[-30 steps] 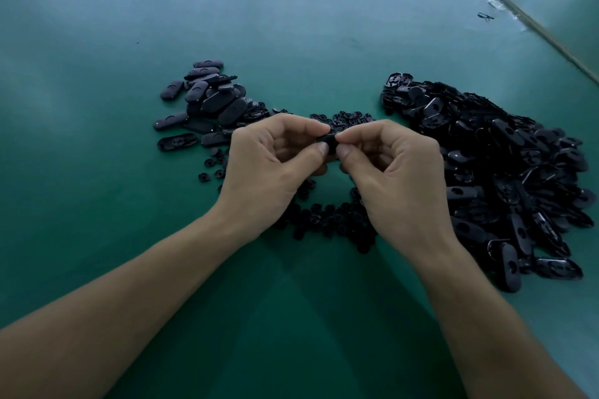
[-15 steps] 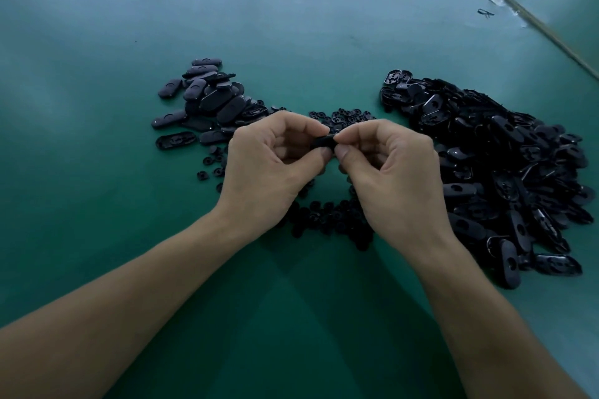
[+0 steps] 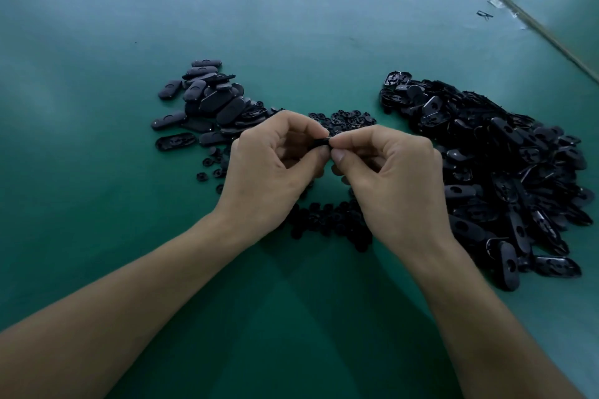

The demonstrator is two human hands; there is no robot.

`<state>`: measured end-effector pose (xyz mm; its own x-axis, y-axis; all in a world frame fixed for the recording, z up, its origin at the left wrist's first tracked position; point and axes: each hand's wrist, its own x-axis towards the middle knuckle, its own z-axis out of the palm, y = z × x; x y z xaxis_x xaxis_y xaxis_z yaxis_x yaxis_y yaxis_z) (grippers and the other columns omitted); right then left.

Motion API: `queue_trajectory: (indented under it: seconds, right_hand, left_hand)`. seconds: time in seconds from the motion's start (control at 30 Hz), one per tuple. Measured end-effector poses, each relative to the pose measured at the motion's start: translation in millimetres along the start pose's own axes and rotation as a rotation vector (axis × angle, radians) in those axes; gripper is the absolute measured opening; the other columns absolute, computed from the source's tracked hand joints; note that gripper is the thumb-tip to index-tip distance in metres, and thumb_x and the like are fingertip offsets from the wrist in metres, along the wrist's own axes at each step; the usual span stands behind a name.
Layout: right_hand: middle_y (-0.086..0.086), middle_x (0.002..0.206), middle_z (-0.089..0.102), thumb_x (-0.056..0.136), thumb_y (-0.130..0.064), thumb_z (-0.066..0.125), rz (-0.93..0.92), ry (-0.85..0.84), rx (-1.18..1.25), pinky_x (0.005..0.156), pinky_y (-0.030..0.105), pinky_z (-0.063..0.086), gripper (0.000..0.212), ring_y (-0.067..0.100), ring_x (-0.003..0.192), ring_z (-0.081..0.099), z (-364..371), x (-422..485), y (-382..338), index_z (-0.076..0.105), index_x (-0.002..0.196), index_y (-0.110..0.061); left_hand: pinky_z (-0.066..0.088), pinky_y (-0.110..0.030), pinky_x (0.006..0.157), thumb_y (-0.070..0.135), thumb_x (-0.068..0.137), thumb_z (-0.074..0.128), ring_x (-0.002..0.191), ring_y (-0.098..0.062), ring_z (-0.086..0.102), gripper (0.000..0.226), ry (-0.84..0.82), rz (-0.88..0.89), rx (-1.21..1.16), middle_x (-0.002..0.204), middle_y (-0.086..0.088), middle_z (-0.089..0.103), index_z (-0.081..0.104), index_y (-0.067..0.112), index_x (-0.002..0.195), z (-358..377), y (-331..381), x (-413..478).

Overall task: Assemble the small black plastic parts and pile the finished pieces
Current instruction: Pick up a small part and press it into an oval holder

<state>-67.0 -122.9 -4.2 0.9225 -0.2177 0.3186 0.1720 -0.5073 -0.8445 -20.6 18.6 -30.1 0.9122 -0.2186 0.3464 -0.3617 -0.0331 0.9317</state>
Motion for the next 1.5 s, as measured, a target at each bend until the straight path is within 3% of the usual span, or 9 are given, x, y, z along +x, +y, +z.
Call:
queue_trajectory:
  seconds: [0.1, 0.23, 0.37, 0.53, 0.8, 1.27, 1.5]
  right_hand:
    - [-0.013, 0.080, 0.075, 0.087, -0.005, 0.073, -0.010, -0.043, -0.004, 0.073, 0.026, 0.060, 0.019, 0.002, 0.074, 0.072, -4, 1, 1, 0.080, 0.094, -0.022]
    - [-0.009, 0.075, 0.075, 0.086, -0.004, 0.075, 0.023, -0.078, 0.088, 0.064, 0.020, 0.054, 0.021, 0.006, 0.070, 0.073, -9, 5, 5, 0.079, 0.090, -0.024]
    - [-0.010, 0.078, 0.070, 0.084, -0.009, 0.078, -0.002, -0.039, 0.062, 0.068, 0.020, 0.050, 0.021, 0.004, 0.068, 0.065, -8, 5, 8, 0.077, 0.097, -0.026]
    - [-0.011, 0.092, 0.076, 0.086, -0.005, 0.075, 0.019, -0.111, 0.085, 0.085, 0.022, 0.056, 0.023, 0.001, 0.087, 0.072, -11, 8, 10, 0.077, 0.103, -0.020]
    - [-0.009, 0.085, 0.077, 0.084, -0.008, 0.079, 0.042, -0.119, 0.118, 0.079, 0.022, 0.058, 0.018, 0.004, 0.082, 0.073, -15, 10, 13, 0.076, 0.095, -0.022]
    - [-0.008, 0.077, 0.075, 0.085, -0.013, 0.076, 0.116, -0.127, 0.029, 0.075, 0.033, 0.060, 0.012, 0.007, 0.073, 0.071, -13, 8, 12, 0.073, 0.085, -0.025]
    - [-0.011, 0.076, 0.075, 0.085, -0.016, 0.078, 0.097, -0.121, 0.034, 0.072, 0.027, 0.058, 0.010, 0.003, 0.073, 0.070, -11, 7, 9, 0.075, 0.086, -0.025]
  left_hand:
    - [0.055, -0.019, 0.069, 0.001, 0.085, 0.076, 0.072, -0.007, 0.069, 0.027, -0.001, 0.002, 0.003, 0.083, 0.005, 0.074, 0.066, 0.026, 0.091, -1, 0, 1]
    - [0.055, -0.020, 0.066, 0.002, 0.088, 0.072, 0.073, -0.009, 0.069, 0.025, -0.032, -0.005, -0.008, 0.083, 0.005, 0.073, 0.066, 0.026, 0.093, 1, 1, 0]
    - [0.055, -0.020, 0.062, 0.004, 0.088, 0.070, 0.068, -0.009, 0.067, 0.025, -0.027, -0.026, -0.043, 0.082, 0.008, 0.073, 0.066, 0.028, 0.092, 2, 1, 0]
    - [0.056, -0.020, 0.065, 0.004, 0.089, 0.070, 0.073, -0.008, 0.069, 0.024, -0.049, -0.019, -0.056, 0.084, 0.011, 0.074, 0.067, 0.028, 0.093, 2, 3, 0]
    - [0.057, -0.021, 0.066, 0.002, 0.086, 0.075, 0.075, -0.011, 0.072, 0.022, -0.031, -0.051, -0.114, 0.083, 0.006, 0.076, 0.072, 0.023, 0.095, 1, 3, 0]
    - [0.058, -0.021, 0.065, -0.001, 0.084, 0.076, 0.071, -0.010, 0.072, 0.023, -0.070, -0.057, -0.103, 0.081, 0.003, 0.076, 0.073, 0.020, 0.092, -1, 1, 0]
    - [0.058, -0.022, 0.060, 0.002, 0.080, 0.077, 0.069, -0.008, 0.070, 0.025, -0.028, -0.068, -0.110, 0.080, 0.003, 0.076, 0.073, 0.024, 0.091, -2, 2, 0]
